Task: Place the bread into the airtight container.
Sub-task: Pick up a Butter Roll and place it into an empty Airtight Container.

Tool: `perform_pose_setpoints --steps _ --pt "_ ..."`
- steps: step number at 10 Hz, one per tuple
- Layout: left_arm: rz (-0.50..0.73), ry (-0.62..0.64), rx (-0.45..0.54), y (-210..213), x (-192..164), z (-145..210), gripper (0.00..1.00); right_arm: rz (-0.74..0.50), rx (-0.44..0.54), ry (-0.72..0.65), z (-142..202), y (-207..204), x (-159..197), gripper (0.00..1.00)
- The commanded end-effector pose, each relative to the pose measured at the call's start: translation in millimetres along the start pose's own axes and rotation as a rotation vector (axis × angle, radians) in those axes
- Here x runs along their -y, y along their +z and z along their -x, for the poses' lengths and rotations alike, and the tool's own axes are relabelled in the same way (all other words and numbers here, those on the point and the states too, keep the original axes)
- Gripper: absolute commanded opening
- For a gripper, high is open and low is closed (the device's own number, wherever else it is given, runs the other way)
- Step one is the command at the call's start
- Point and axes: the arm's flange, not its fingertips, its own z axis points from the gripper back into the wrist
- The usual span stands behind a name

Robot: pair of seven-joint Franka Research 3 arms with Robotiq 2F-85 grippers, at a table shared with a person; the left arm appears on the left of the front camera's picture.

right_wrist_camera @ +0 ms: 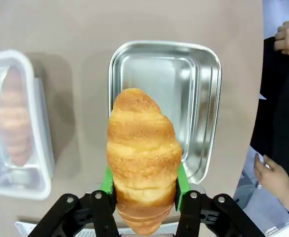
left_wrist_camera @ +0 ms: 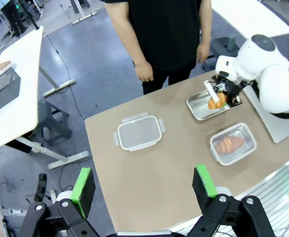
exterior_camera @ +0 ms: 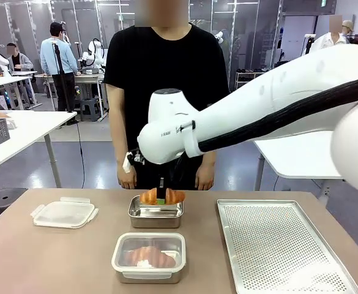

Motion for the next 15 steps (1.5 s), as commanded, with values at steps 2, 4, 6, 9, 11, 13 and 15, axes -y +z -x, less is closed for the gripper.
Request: perform_pose_setpoints --steps 2,4,6,9,11,13,15 --pt "-0.001 -0.003 0.0 0.7 -0.7 -1.2 1.0 -0.001 -0.03 -0.024 -17.7 -21.6 15.1 0.53" --pt "-0.001 -0.003 0.0 0.7 -0.7 -1.2 1.0 -0.01 -0.024 -0.023 -18.9 -32.9 21.0 0.53" --pt "-0.001 -0.003 0.0 0.7 -0.7 -1.2 1.0 -0.01 -0.017 -0.028 -20.4 -41.1 23.1 0.59" --pt "-0.001 -0.003 0.0 0.7 -0.7 -1.2 1.0 0.003 -0.02 -0.035 -20.4 -40.5 25.6 0.87" --pt "-0.001 -0.003 0.0 0.7 -0.7 -1.2 1.0 -0.004 -0.017 -0.04 -22.6 -44.7 27.0 1.0" --pt "-0.001 -0.003 0.0 0.7 -0.7 -1.2 1.0 -0.013 -0.006 -0.042 -20.9 -45.0 29.3 1.0" --pt "-0.001 -0.003 0.0 0.7 -0.7 -1.2 1.0 -0.011 -0.013 -0.019 -7.7 -43.3 33.6 1.0"
